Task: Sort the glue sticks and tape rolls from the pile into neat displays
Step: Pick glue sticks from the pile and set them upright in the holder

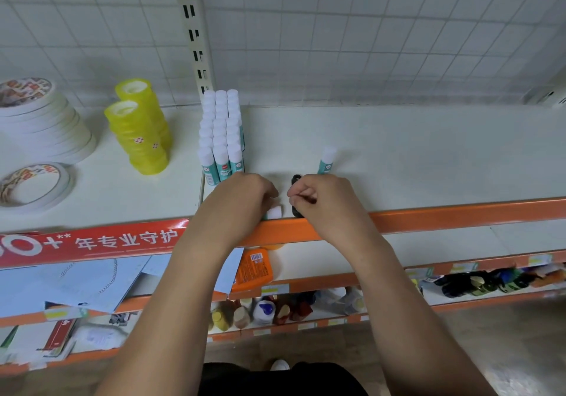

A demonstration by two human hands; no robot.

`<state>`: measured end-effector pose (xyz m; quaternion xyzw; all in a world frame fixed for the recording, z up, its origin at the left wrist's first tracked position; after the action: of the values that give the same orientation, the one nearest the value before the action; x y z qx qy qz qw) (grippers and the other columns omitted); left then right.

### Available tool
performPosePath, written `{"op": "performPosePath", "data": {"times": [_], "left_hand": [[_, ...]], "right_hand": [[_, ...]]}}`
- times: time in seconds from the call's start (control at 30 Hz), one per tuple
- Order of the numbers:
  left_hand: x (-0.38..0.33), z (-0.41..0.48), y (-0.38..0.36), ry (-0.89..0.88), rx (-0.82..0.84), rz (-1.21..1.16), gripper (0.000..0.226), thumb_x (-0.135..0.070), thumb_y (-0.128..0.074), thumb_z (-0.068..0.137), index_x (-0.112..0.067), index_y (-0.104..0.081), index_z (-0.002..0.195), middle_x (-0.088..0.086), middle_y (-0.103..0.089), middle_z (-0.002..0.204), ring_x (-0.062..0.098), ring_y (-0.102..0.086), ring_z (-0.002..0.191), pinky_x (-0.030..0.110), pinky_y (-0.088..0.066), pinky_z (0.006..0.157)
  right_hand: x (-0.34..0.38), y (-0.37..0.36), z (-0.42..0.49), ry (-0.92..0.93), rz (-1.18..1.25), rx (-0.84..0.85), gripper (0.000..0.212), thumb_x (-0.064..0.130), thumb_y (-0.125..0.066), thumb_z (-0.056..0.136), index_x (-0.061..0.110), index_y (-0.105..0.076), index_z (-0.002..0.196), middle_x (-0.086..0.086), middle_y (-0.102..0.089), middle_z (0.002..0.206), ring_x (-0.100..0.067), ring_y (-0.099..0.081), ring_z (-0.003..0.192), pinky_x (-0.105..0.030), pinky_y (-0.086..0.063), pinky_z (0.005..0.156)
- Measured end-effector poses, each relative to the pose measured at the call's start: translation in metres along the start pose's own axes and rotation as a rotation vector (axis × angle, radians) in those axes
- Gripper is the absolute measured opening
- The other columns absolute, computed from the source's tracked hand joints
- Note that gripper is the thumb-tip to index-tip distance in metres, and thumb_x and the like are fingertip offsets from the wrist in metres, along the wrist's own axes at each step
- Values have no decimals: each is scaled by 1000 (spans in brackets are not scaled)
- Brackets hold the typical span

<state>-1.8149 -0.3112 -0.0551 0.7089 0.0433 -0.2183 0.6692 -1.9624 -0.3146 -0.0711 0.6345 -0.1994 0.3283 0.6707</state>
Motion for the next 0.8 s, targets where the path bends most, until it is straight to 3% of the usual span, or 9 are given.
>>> {"op": "performPosePath", "data": {"times": [0.27, 0.47, 0.67, 0.73, 0.8], "left_hand": [[0, -2, -1, -42, 45, -43, 23, -20, -59, 94, -23, -72, 114, -1, -70, 111, 17, -63, 96, 31, -51, 83], [-8, 4, 11, -86, -120, -102, 20, -18, -60, 93, -19, -71, 110, 5, -65, 100, 20, -60, 90, 36, -49, 79], [-16, 7, 15, -138, -148, -147, 20, -19, -61, 94, -24, -71, 109, 4, -61, 98, 18, -59, 87, 36, -49, 80], [-20, 9, 19, -147, -197, -199, 16, -19, -63, 92, -21, -71, 106, 2, -60, 96, 17, -60, 84, 35, -50, 79], [-25, 13, 23, -168, -257, -230, 15, -19, -64, 91, -19, -70, 105, 1, -60, 93, 16, -60, 81, 36, -52, 79]], "right_hand": [[0, 1, -1, 5, -28, 6, 11, 14, -65, 88, 20, -74, 88, 13, -69, 77, 8, -61, 75, 1, -42, 66], [4, 1, 1, -6, 52, 3, 6, 19, -72, 85, 18, -74, 91, 14, -69, 75, 7, -63, 74, -2, -45, 66], [-1, 15, -1, -17, -31, -69, 8, 14, -70, 86, 17, -74, 91, 16, -61, 75, 6, -58, 68, -1, -44, 67], [-8, 22, -1, -39, -78, -91, 9, 10, -68, 86, 15, -75, 90, 13, -64, 78, 0, -60, 72, -7, -47, 71], [-15, 26, 0, -58, -123, -81, 12, 9, -68, 86, 13, -76, 93, 3, -71, 90, -9, -65, 83, -23, -53, 80]]}}
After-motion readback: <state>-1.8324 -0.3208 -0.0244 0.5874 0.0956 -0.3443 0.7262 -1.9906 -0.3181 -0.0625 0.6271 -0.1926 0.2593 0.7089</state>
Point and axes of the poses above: each hand's wrist, its own z-axis towards the middle knuckle, its own y-axis out of the back of the hand, x = y × z, the point moved 5 cm from there along z, towards the middle knuckle
